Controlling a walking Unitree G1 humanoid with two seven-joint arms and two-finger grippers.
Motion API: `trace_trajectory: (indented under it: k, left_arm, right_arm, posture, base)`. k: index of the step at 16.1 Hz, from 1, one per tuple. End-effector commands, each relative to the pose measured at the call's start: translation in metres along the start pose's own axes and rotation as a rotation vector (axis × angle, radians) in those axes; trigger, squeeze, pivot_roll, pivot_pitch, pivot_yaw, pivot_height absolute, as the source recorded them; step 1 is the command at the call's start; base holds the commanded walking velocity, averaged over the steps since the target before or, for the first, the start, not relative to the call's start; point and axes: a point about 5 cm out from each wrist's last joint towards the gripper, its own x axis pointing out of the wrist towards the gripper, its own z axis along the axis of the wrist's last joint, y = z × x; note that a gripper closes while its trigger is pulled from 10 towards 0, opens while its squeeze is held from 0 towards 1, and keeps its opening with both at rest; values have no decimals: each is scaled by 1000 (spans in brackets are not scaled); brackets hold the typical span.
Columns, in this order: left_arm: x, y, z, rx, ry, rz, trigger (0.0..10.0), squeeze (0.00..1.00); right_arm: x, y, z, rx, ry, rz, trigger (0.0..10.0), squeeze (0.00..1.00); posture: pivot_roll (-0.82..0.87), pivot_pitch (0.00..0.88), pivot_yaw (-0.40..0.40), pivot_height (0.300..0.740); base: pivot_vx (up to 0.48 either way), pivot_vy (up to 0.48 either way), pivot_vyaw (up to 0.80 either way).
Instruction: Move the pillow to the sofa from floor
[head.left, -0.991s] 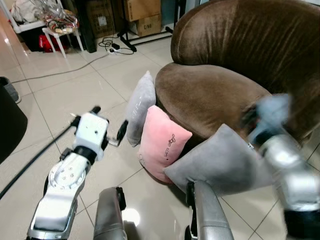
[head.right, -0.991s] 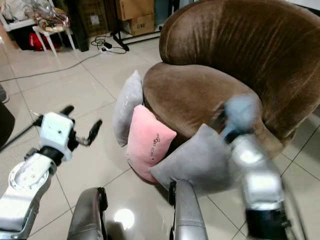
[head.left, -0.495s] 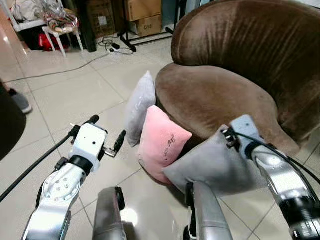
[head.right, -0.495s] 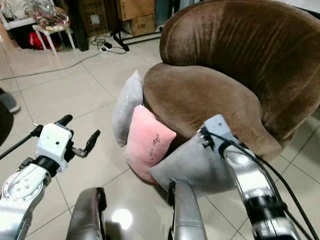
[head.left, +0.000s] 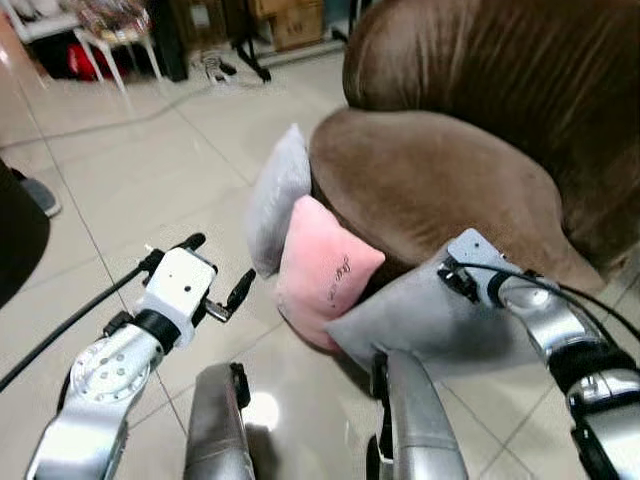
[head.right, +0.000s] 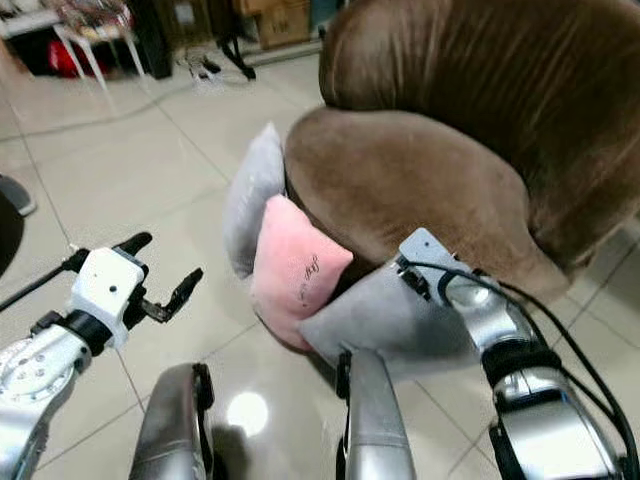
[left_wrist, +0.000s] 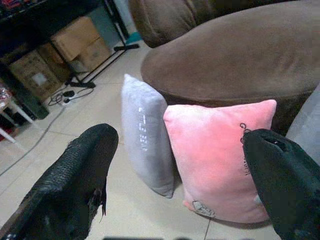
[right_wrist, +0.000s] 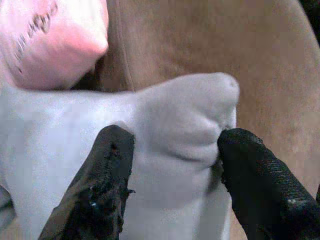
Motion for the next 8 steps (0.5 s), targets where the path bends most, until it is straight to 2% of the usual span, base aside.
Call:
trace_trajectory:
  k: [1, 3, 4, 5, 6, 7, 8]
  left_arm:
    - [-3, 3, 1, 4, 7, -6, 10000, 0]
    - [-8, 4, 0, 4, 22, -9, 10000, 0]
    - [-11, 2, -1, -2, 30, -15, 10000, 0]
    - [-12, 0, -1, -5, 32, -20, 10000, 0]
    - [-12, -1, -1, -6, 32, -22, 10000, 0]
    - [-11, -3, 0, -9, 31, -26, 10000, 0]
    - [-11, -5, 0, -14, 29, -28, 10000, 0]
  right_arm:
    - [-1, -3, -7, -17, 42, -16, 10000, 1000]
    - [-1, -15, -14, 69, 98, -97, 10000, 1000]
    - [0, -8, -19, 161, 104, -58, 10000, 545]
    - [1, -2, -20, 190, 96, -29, 10000, 0]
    - [2, 2, -20, 194, 92, -11, 10000, 0]
    - [4, 11, -19, 206, 79, 28, 4549, 0]
    - [6, 17, -19, 211, 69, 45, 0, 0]
  posture:
    - [37, 201, -17, 536]
    - [36, 222, -20, 536]
    - [31, 227, -24, 536]
    - [30, 229, -27, 536]
    - [30, 229, -28, 536]
    - [32, 225, -35, 536]
    - [34, 222, -41, 536]
  base:
    - [0, 0, 0]
    - [0, 0, 0]
    - [0, 0, 0]
    - [0, 0, 0]
    - [0, 0, 0]
    - [0, 0, 0]
    - [0, 0, 0]
